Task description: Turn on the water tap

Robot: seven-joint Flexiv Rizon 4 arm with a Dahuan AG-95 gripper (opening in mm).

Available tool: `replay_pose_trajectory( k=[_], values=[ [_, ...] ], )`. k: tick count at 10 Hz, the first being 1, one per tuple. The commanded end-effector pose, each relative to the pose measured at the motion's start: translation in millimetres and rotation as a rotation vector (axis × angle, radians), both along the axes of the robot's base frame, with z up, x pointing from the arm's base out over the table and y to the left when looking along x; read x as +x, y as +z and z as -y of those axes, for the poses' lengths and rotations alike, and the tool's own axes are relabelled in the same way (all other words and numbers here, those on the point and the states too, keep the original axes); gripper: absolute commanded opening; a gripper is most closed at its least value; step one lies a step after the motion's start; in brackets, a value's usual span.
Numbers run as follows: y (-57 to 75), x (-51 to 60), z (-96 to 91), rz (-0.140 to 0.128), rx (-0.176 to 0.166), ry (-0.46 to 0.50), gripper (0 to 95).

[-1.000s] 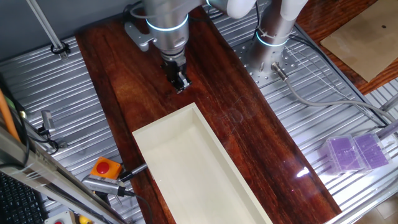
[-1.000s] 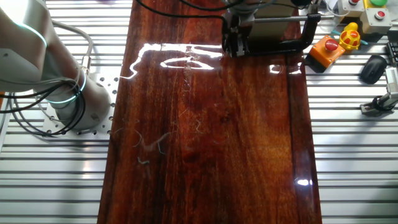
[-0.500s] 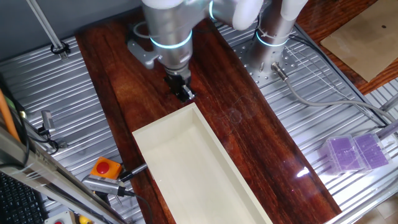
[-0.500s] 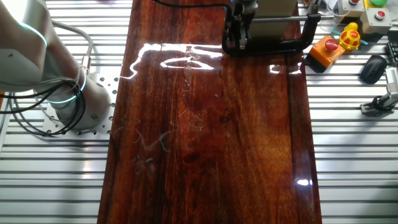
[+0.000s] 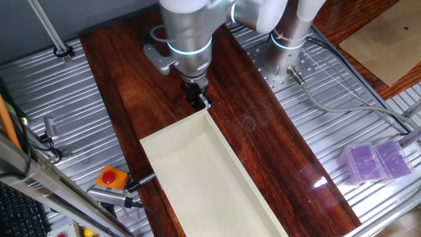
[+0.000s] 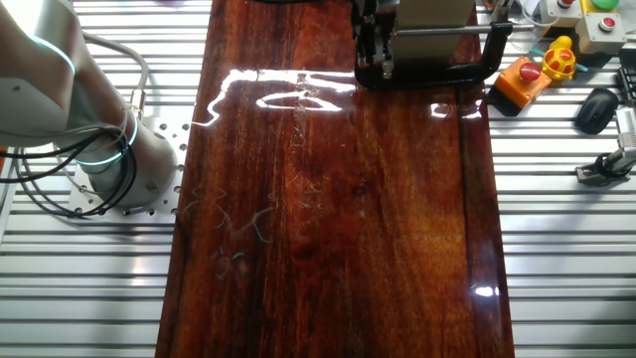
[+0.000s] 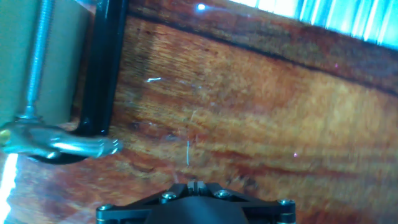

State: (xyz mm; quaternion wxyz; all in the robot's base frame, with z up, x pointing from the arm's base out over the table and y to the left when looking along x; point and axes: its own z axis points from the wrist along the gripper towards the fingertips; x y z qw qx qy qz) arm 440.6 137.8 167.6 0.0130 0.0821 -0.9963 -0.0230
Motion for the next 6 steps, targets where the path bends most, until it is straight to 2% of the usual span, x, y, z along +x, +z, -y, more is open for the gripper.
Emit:
replay_pose_trajectory(
  k=[1,3,6],
  values=[
    [3.4,-1.2,0.9,-0.005,-0.003,0.019,0.0],
    [3.4,-1.2,0.9,-0.001,0.002,0.073,0.0],
    [3.8,0.4,-0.4,0.002,0.012,0.063,0.0]
  ],
)
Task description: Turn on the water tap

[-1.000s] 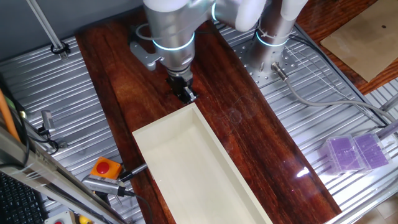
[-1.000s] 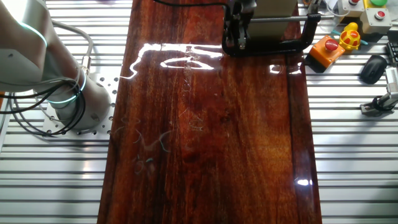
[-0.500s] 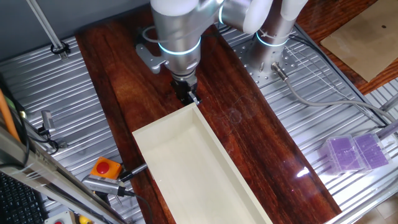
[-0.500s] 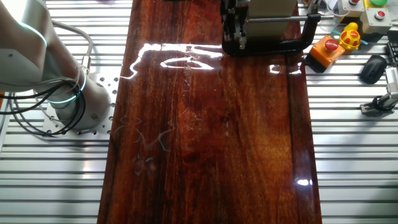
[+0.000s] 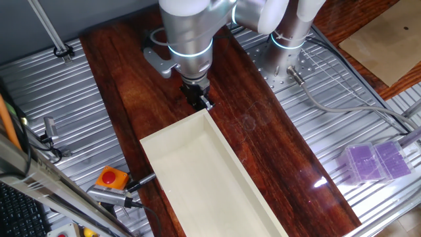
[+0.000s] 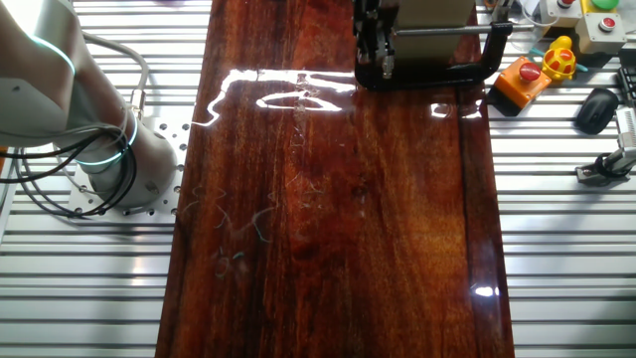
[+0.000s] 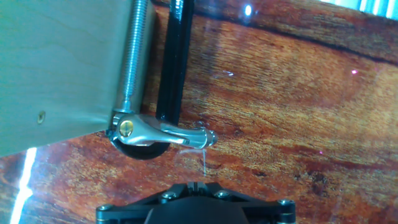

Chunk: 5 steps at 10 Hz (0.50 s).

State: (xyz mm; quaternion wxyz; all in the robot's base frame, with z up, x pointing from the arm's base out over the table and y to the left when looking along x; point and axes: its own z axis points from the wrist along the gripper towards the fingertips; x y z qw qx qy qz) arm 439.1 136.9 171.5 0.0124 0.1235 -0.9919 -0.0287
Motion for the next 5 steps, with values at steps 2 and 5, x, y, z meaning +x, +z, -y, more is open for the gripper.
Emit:
replay_pose_trajectory(
  k=[2,5],
  values=[
    [1.5,8.5,-5.9,-0.002,0.0,-0.03,0.0],
    [3.8,16.5,-12.7,-0.005,0.006,-0.038,0.0]
  ],
)
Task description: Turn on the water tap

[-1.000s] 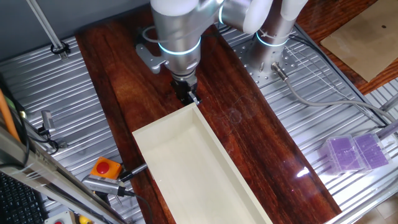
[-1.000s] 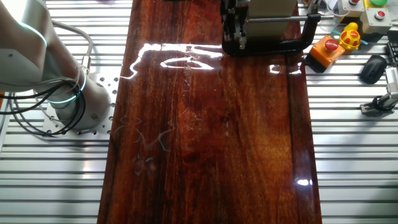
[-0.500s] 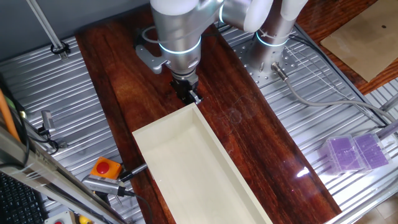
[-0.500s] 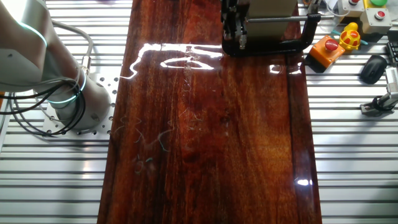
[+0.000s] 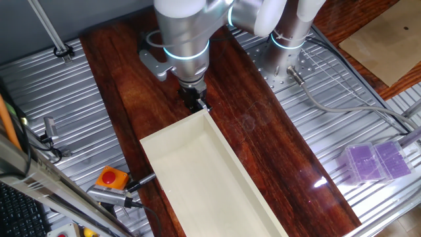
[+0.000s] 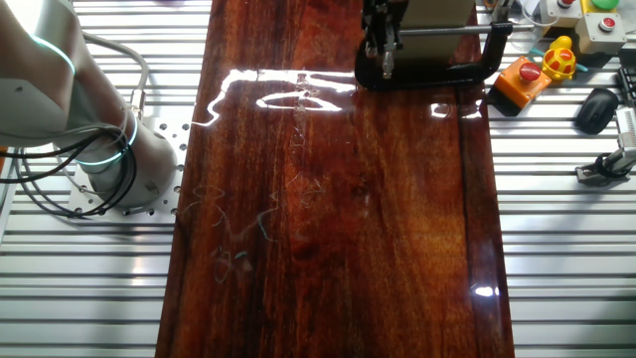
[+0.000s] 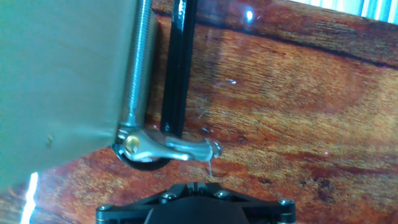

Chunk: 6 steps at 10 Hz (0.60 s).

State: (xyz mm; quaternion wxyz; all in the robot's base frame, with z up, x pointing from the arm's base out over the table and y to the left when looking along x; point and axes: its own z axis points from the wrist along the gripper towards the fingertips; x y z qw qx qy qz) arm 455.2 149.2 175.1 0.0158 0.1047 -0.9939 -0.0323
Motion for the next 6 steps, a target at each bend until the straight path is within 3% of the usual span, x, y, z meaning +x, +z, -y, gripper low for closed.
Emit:
replay_pose_trajectory(
  k=[1,6],
  values=[
    [0.0,1.4,-1.8,0.003,-0.001,0.0,0.0],
    [-4.7,11.7,-7.2,0.0,0.002,0.001,0.0]
  ],
)
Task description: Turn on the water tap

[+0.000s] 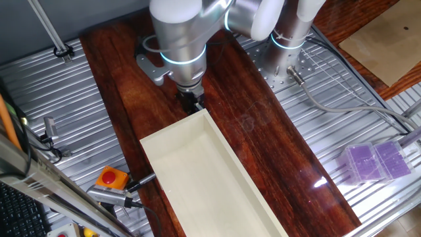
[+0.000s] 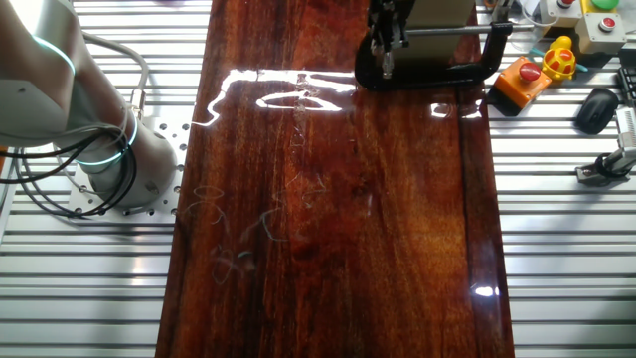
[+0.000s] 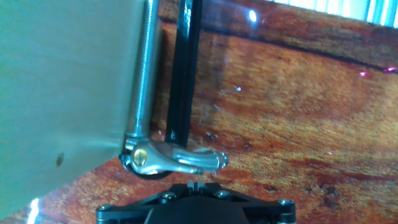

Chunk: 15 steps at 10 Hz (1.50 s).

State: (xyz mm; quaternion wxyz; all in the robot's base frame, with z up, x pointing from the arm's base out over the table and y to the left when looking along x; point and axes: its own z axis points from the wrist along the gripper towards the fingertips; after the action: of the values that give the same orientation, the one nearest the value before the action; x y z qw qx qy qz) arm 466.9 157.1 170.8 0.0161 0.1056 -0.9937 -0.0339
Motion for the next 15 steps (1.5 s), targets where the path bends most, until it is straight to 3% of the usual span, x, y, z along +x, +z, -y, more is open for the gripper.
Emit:
replay_pose_trajectory(
  k=[1,8,15],
  values=[
    [-0.4,0.2,0.6,0.0,-0.002,0.0,0.0],
    [3.7,10.2,-4.3,-0.012,-0.004,0.028,0.0],
    [2.2,17.5,-2.8,0.006,-0.004,0.207,0.0]
  ],
)
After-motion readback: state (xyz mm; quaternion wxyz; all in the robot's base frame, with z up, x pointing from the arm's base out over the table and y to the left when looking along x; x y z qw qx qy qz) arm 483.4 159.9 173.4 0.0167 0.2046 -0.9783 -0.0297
